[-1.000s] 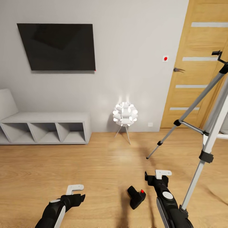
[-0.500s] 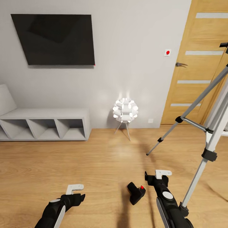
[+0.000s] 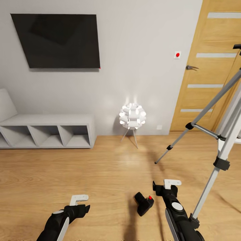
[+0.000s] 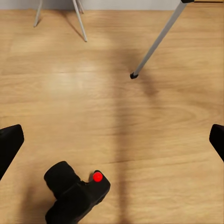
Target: Attach the digital camera to the camera tripod in the bedroom.
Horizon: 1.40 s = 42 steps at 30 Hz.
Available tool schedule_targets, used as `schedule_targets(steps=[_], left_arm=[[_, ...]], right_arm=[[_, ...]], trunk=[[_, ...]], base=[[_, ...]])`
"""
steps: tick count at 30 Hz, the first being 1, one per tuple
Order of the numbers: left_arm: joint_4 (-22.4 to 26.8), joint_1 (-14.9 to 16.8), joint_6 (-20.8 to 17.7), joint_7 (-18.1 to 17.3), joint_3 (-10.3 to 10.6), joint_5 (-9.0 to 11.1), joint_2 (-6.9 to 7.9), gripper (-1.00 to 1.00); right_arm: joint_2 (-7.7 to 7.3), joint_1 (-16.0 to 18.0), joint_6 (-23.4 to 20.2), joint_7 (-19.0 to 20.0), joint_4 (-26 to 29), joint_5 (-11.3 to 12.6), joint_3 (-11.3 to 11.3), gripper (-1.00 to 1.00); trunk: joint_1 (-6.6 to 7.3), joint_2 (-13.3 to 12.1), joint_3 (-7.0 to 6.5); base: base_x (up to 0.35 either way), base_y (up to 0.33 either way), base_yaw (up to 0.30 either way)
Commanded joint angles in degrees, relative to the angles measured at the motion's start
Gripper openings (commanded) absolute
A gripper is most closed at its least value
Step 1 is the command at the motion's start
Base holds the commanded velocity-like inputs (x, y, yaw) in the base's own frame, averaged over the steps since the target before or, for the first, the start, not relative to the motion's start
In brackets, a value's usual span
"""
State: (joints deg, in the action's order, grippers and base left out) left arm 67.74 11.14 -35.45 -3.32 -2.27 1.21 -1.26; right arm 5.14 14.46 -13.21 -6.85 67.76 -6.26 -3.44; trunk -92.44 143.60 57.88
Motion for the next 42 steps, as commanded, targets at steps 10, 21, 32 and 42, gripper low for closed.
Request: schedule_targets(steps=[10, 21, 32, 42], left_arm=[[-0.1, 0.0, -0.3, -0.3, -0.2, 0.1, -0.06, 1.00], [-0.1, 0.0, -0.3, -0.3, -0.2, 0.1, -0.10, 1.00], [2.4, 0.0, -0.3, -0.3, -0.1, 0.0, -0.05, 1.00], [12.9, 0.0, -0.3, -0.3, -0.2, 0.0, -0.04, 1.00]], right_arm=[[0.04, 0.0, -0.4, 0.0, 0.1, -0.6, 0.0, 1.00], [0.04, 0.0, -0.4, 0.0, 0.1, -0.6, 0.0, 1.00], [0.00, 0.0, -0.2, 0.3, 1.3, -0.7, 0.3, 1.00], [-0.13, 0.0, -0.1, 1.2, 8.8, -0.7, 3.6, 1.00]], trunk=[[-0.24, 0.2, 2.28], [-0.53, 0.3, 4.72], [-0.78, 0.4, 6.93], [-0.78, 0.4, 6.93]], base=[[0.000, 0.000, 0.000], [0.000, 0.000, 0.000], [0.000, 0.000, 0.000], [0.000, 0.000, 0.000]])
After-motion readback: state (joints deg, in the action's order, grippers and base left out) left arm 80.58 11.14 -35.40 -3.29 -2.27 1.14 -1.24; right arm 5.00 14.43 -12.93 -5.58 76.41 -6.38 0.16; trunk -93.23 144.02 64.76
